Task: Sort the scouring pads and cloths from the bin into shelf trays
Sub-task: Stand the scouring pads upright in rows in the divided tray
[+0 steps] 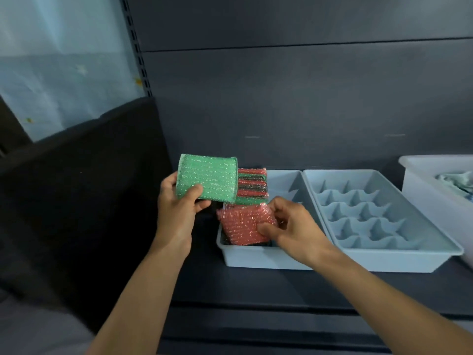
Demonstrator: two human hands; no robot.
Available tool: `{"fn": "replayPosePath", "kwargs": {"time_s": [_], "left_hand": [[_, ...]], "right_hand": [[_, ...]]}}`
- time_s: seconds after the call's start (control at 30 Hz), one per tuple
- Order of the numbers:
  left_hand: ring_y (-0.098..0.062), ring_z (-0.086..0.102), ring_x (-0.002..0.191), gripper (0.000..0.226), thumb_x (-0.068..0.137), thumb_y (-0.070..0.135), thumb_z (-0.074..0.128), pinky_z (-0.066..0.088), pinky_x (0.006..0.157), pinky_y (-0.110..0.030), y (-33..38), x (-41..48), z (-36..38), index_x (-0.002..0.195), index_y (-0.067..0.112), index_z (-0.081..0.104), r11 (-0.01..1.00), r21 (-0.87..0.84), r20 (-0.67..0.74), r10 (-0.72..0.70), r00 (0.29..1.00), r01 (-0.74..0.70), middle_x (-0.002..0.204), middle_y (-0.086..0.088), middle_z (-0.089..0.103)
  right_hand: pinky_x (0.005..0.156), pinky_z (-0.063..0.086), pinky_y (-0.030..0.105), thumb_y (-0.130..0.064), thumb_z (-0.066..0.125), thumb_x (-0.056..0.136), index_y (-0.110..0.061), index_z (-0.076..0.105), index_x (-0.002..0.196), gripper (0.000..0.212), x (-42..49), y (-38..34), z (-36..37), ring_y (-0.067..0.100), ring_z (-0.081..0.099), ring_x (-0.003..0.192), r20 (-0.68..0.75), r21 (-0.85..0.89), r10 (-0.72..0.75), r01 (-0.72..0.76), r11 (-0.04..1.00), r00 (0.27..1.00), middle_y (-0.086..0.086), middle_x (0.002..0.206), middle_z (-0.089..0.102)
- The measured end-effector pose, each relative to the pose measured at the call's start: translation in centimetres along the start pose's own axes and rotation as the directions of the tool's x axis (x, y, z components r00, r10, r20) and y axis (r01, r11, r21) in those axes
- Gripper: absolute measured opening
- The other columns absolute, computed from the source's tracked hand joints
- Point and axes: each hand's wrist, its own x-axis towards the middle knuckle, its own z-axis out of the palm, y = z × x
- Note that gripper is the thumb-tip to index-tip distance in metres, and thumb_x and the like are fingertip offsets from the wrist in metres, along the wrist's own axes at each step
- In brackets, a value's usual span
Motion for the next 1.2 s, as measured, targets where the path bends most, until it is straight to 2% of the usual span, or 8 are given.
{"fn": "replayPosePath", "kwargs": {"time_s": [0.3, 0.47, 0.57, 0.8, 0.9, 0.97, 1.07, 1.2], "left_hand": [[-0.015, 0.066, 0.095, 0.039, 0.093, 0.001, 0.057, 0.056, 0.07, -0.026, -0.9, 0.0, -0.1, 0.129, 0.013, 0.048, 0.999, -0.01, 0.027, -0.038, 0.999, 0.039, 0.118, -0.004, 0.064], [-0.014, 0.066, 0.094, 0.039, 0.093, 0.002, 0.058, 0.057, 0.071, -0.026, -1.1, 0.0, -0.2, 0.13, 0.012, 0.049, 0.998, -0.049, 0.035, -0.043, 0.998, 0.045, 0.119, -0.005, 0.063], [-0.015, 0.066, 0.097, 0.039, 0.093, 0.002, 0.058, 0.058, 0.073, -0.027, -1.3, 0.0, -0.3, 0.129, 0.012, 0.049, 0.997, -0.06, 0.039, -0.041, 0.998, 0.043, 0.119, -0.005, 0.063], [-0.015, 0.068, 0.094, 0.035, 0.092, 0.0, 0.06, 0.058, 0.07, -0.026, -2.1, 0.1, 1.1, 0.122, 0.017, 0.05, 1.0, 0.002, 0.113, -0.028, 0.993, 0.028, 0.114, -0.003, 0.065], [-0.012, 0.07, 0.088, 0.037, 0.091, -0.001, 0.06, 0.059, 0.071, -0.027, -2.3, 0.7, 2.1, 0.123, 0.016, 0.05, 0.999, 0.037, 0.175, -0.038, 0.984, 0.031, 0.113, -0.003, 0.066], [-0.016, 0.07, 0.091, 0.038, 0.09, -0.001, 0.061, 0.059, 0.072, -0.027, -2.4, 0.9, 3.3, 0.125, 0.013, 0.052, 0.996, 0.077, 0.256, -0.065, 0.964, 0.047, 0.114, -0.007, 0.067], [-0.023, 0.071, 0.097, 0.039, 0.089, -0.002, 0.064, 0.058, 0.072, -0.028, -2.8, 1.5, 5.7, 0.122, 0.015, 0.053, 0.995, 0.078, 0.345, -0.084, 0.935, 0.061, 0.115, -0.009, 0.068], [-0.013, 0.06, 0.113, 0.049, 0.092, 0.011, 0.064, 0.049, 0.092, -0.026, -4.4, 3.9, 8.1, 0.136, 0.02, 0.043, 0.887, 0.405, 0.43, 0.03, 0.902, -0.223, 0.131, -0.001, 0.057]], "right_hand": [[0.067, 0.044, 0.029, -0.032, 0.081, 0.074, -0.016, 0.06, 0.089, 0.03, 0.6, -1.1, -0.2, 0.011, 0.054, 0.068, 0.175, -0.344, 0.171, -0.102, 0.933, 0.97, -0.009, 0.073, 0.054], [0.076, 0.051, 0.028, -0.025, 0.07, 0.084, -0.03, 0.065, 0.097, 0.015, 0.8, -2.0, 0.1, 0.013, 0.057, 0.069, 0.168, -0.432, -0.05, 0.119, 0.894, 0.985, -0.007, 0.086, 0.064], [0.078, 0.048, 0.025, -0.018, 0.069, 0.084, -0.025, 0.071, 0.092, 0.011, 0.9, -1.0, 0.7, 0.016, 0.06, 0.083, 0.189, -0.513, 0.012, 0.088, 0.854, 0.982, -0.006, 0.088, 0.067], [0.07, 0.051, 0.027, -0.047, 0.073, 0.078, -0.025, 0.071, 0.078, 0.022, 2.4, -1.3, -1.5, 0.003, 0.06, 0.068, 0.157, -0.336, 0.108, -0.05, 0.94, 0.982, -0.013, 0.072, 0.067], [0.07, 0.053, 0.033, -0.059, 0.061, 0.08, -0.025, 0.06, 0.113, 0.048, 4.1, -1.8, -3.2, 0.011, 0.061, 0.081, -0.085, -0.095, 0.033, -0.041, 0.995, 0.996, -0.007, 0.096, 0.062], [0.076, 0.053, 0.033, -0.061, 0.057, 0.078, -0.028, 0.047, 0.134, 0.066, 5.2, -1.9, -4.3, 0.012, 0.06, 0.095, -0.053, -0.059, -0.02, 0.017, 0.998, 0.998, -0.007, 0.116, 0.055], [0.07, 0.05, 0.027, -0.034, 0.065, 0.089, -0.017, 0.061, 0.114, 0.031, 7.0, -1.4, -5.5, 0.01, 0.059, 0.084, 0.087, -0.096, -0.062, 0.07, 0.993, 0.994, -0.002, 0.098, 0.064], [0.063, 0.044, 0.027, -0.014, 0.069, 0.086, -0.017, 0.063, 0.084, 0.007, 10.4, 1.3, -7.8, 0.012, 0.055, 0.066, -0.12, -0.124, -0.029, 0.014, 0.992, 0.992, -0.001, 0.072, 0.062]]}}
